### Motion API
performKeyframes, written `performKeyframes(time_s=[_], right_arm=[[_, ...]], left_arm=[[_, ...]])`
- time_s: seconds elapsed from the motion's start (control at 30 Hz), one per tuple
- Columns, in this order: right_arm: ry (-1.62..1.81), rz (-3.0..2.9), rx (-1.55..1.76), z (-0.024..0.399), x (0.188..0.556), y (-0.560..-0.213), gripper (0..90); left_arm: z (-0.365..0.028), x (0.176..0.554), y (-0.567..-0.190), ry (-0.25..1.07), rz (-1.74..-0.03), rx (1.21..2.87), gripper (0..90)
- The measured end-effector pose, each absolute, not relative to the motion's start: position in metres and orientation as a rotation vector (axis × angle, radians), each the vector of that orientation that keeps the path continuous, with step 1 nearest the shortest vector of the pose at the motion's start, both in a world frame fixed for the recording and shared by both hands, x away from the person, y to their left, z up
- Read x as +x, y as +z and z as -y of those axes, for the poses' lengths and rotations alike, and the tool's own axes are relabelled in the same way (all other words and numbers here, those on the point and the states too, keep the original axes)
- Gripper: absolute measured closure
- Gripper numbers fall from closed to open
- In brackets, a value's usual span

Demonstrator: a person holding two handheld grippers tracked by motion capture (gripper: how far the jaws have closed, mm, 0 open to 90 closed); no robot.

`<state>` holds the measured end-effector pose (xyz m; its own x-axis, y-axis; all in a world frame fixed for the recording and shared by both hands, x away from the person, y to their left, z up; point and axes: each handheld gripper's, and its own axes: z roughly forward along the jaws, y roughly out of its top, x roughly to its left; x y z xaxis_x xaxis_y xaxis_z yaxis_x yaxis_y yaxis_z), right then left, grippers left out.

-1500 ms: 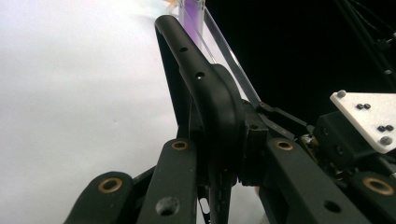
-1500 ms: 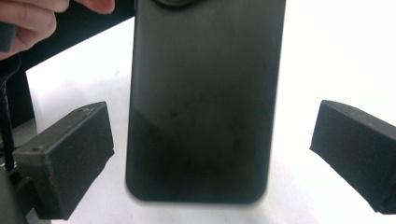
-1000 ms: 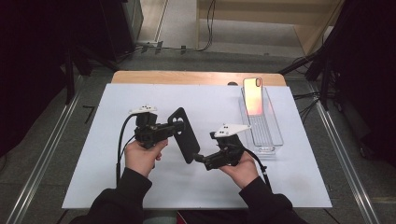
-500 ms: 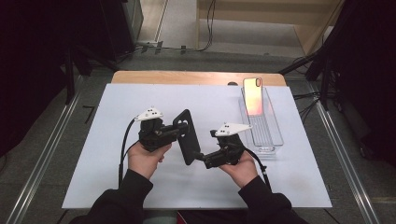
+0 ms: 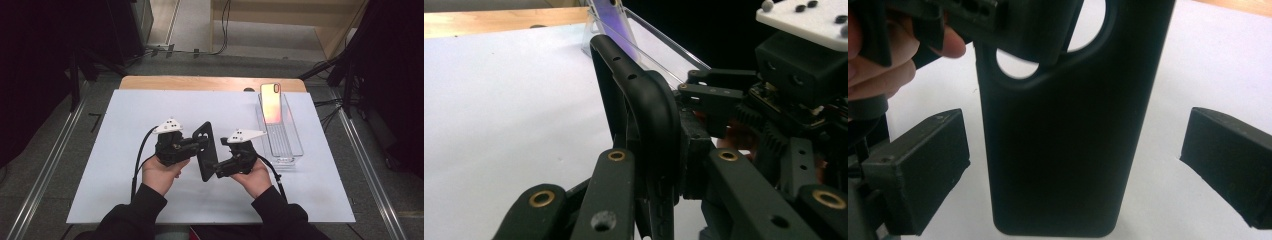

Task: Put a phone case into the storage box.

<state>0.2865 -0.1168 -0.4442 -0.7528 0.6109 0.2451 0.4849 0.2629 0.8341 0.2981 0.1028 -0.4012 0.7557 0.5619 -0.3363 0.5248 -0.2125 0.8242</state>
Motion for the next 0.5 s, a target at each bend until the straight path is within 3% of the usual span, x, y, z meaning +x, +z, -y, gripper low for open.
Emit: performKeyframes(time_s=[0.47, 0.5], right_arm=[[1.523, -2.415, 1.113, 0.1082, 0.2927, -0.4456, 0.0], [1.531, -2.414, 1.115, 0.1088, 0.2925, -0.4452, 3.9]], left_arm=[[-0.0942, 0.2924, -0.4037, -0.007, -0.825, 1.883, 80.2], [-0.0941, 0.2924, -0.4038, -0.005, -0.826, 1.884, 80.2]])
